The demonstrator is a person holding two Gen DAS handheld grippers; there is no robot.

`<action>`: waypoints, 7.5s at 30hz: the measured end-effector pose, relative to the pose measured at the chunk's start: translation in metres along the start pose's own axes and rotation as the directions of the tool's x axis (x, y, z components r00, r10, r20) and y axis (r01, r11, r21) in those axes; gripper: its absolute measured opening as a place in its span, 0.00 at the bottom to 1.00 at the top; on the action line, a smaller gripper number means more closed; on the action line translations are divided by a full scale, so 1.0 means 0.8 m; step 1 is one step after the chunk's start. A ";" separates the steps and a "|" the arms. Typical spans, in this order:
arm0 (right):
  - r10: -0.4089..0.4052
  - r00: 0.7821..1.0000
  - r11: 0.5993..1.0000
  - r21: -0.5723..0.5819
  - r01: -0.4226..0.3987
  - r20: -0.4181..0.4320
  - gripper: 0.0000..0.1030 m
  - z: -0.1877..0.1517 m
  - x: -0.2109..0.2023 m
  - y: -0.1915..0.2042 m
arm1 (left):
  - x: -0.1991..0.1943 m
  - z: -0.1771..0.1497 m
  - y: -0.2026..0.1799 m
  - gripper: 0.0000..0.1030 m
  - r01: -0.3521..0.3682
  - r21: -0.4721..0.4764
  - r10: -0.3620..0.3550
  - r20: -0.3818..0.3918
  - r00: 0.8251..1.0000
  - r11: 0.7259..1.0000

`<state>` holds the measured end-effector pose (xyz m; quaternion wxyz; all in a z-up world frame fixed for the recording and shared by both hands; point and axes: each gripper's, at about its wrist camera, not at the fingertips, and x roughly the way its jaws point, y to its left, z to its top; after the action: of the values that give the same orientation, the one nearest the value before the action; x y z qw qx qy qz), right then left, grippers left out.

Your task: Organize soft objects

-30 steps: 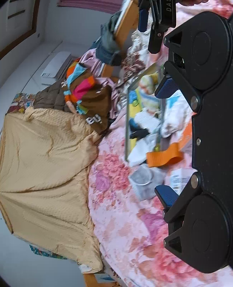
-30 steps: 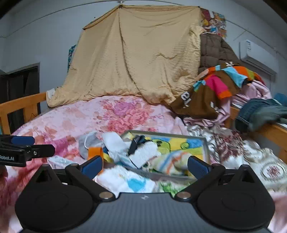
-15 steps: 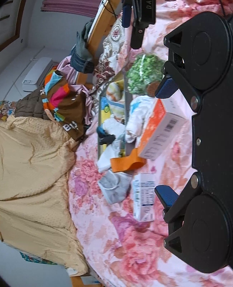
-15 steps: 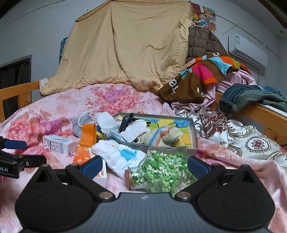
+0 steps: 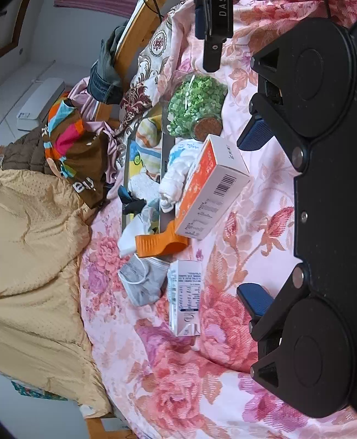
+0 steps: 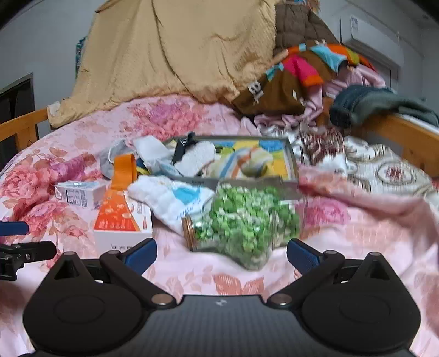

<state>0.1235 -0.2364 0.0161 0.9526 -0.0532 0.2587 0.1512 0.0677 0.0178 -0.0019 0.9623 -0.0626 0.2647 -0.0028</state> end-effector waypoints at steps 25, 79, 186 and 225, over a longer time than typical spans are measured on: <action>0.121 0.992 0.992 -0.041 -0.122 -0.032 1.00 -0.013 0.006 0.027 | 0.000 -0.002 0.010 0.99 -0.044 -0.061 0.042 -0.023 0.999 0.997; 0.141 0.985 0.990 -0.031 -0.139 0.101 1.00 0.039 0.029 0.047 | 0.007 0.068 0.038 0.99 -0.077 -0.069 0.084 0.102 0.991 0.995; 0.346 0.932 0.925 0.207 -0.319 -0.108 0.21 0.080 0.216 0.079 | 0.272 0.151 0.141 0.12 0.398 -0.165 -0.407 -0.020 0.913 0.902; 0.321 0.944 0.908 0.258 -0.330 0.078 0.19 0.127 0.170 0.063 | 0.219 0.176 0.121 0.05 0.483 -0.129 -0.480 0.056 0.875 0.866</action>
<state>0.2676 -0.1352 0.0329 0.9167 0.1221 0.2659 0.2723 0.2877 0.1235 0.0170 0.9272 -0.1936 0.2299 -0.2235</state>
